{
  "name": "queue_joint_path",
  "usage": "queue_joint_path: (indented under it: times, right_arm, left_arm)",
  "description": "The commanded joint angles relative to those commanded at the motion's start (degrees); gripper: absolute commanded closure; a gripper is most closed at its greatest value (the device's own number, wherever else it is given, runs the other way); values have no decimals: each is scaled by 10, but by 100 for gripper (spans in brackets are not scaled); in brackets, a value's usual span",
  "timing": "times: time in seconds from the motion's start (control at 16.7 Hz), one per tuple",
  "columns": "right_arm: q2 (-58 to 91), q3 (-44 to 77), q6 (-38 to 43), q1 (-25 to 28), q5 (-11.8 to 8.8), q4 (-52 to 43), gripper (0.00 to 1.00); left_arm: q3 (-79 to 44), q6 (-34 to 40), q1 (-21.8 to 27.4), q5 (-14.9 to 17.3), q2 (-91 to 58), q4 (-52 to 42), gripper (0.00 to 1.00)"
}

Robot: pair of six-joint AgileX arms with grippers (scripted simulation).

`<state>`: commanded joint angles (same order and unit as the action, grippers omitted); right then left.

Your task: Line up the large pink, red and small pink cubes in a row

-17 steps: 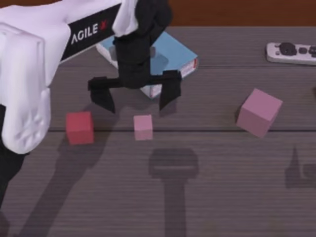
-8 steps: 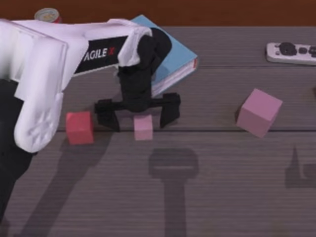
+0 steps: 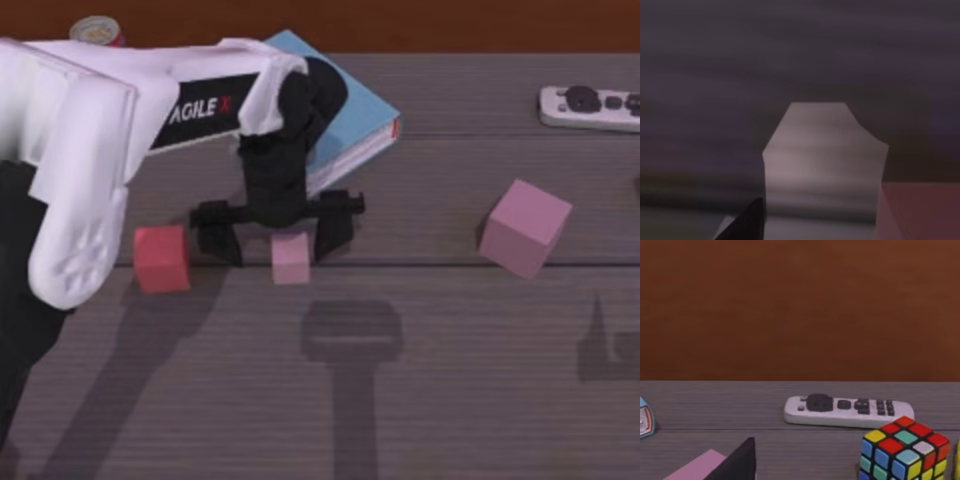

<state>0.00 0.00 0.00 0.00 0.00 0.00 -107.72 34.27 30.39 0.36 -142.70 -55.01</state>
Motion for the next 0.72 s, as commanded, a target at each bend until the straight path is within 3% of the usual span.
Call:
queue_joint_path:
  times: [0.48, 0.72]
  right_arm:
    - [0, 0, 0, 0, 0, 0, 0]
    - [0, 0, 0, 0, 0, 0, 0]
  left_arm:
    - [0, 0, 0, 0, 0, 0, 98]
    - [0, 0, 0, 0, 0, 0, 100]
